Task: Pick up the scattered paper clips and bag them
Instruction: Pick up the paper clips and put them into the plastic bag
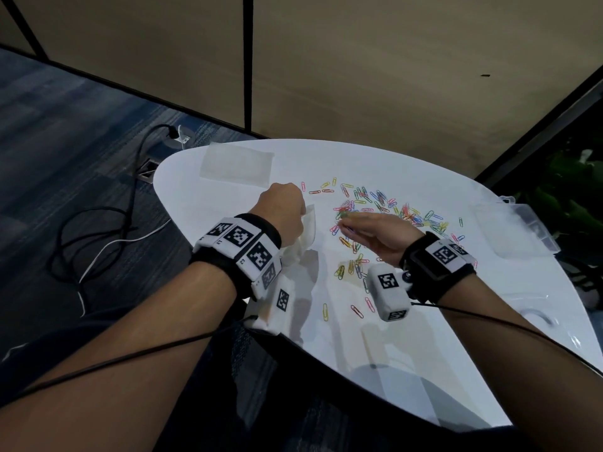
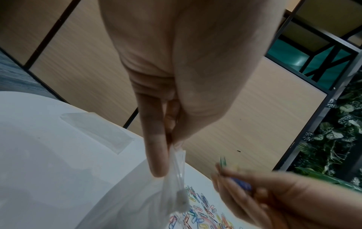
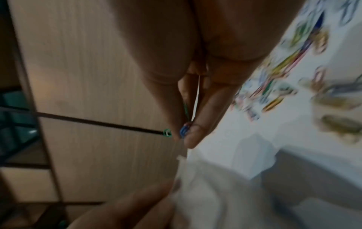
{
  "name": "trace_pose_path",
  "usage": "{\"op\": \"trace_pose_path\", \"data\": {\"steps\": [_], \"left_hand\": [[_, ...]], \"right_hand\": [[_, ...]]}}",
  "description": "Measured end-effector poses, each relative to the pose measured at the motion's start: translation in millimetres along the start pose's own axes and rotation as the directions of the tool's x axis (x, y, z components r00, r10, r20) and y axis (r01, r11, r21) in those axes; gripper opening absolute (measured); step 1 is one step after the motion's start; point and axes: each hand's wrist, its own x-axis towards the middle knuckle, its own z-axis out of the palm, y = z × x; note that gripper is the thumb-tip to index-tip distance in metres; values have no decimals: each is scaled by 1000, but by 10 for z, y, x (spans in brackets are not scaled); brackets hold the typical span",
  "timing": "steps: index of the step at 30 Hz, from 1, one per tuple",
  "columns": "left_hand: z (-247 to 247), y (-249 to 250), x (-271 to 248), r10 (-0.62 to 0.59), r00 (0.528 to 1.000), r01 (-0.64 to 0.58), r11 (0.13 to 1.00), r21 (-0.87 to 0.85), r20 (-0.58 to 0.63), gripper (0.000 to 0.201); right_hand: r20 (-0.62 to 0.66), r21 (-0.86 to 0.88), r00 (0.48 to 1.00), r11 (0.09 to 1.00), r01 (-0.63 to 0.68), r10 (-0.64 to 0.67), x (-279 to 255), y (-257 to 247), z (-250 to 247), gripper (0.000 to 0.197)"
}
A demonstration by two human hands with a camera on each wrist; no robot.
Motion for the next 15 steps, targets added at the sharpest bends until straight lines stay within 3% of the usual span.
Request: {"op": "trace_pose_path", "data": {"steps": [4, 9, 13, 15], "left_hand": [[40, 21, -20, 10, 1000, -10, 1000, -19, -7, 26], [23, 14, -24, 11, 1000, -11, 1000, -26, -6, 22], [-13, -20, -5, -4, 999, 3, 999, -33, -34, 21], [-28, -30, -3, -7, 999, 7, 1000, -24, -35, 13]], "right_hand": [[77, -179, 996, 983, 46, -32, -160, -10, 444, 18], [102, -478, 987, 865, 155, -120, -199, 82, 693, 25], [110, -631, 932, 701, 334, -345, -284, -19, 605, 28], [145, -739, 875, 537, 407, -463, -334, 76, 460, 29]]}}
